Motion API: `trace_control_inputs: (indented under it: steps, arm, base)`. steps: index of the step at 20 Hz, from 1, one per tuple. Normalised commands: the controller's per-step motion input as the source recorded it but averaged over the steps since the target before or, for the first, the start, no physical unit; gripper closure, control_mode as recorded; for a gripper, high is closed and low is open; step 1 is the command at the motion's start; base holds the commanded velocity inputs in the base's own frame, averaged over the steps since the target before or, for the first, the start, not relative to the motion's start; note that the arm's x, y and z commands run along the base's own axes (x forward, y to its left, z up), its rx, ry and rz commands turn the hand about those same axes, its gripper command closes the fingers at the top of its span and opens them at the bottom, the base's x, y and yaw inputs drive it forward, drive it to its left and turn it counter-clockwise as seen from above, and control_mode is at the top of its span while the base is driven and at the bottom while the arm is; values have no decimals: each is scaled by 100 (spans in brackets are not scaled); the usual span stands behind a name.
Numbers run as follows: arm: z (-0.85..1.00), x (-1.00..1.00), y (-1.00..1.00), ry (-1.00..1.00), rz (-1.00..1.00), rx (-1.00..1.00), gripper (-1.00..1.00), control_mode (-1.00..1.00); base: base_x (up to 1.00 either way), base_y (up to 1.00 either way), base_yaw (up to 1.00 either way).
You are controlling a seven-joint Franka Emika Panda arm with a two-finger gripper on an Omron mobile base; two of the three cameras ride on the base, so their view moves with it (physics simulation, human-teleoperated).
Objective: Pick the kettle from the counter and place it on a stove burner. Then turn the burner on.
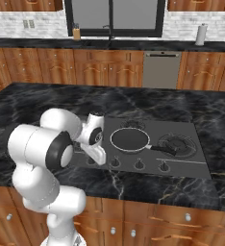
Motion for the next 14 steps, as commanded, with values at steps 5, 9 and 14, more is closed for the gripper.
trace_control_inputs:
  steps: [5, 9, 14]
  arm:
    - [100, 0, 0, -49, 10, 2, -100, -100]
    - [100, -26, 0, -32, 11, 6, -100, -100]
    - [100, -88, 0, -14, 21, 2, -100, -100]
  base:
    - [0, 0, 0]
    - [0, 0, 0]
    - [0, 0, 0]
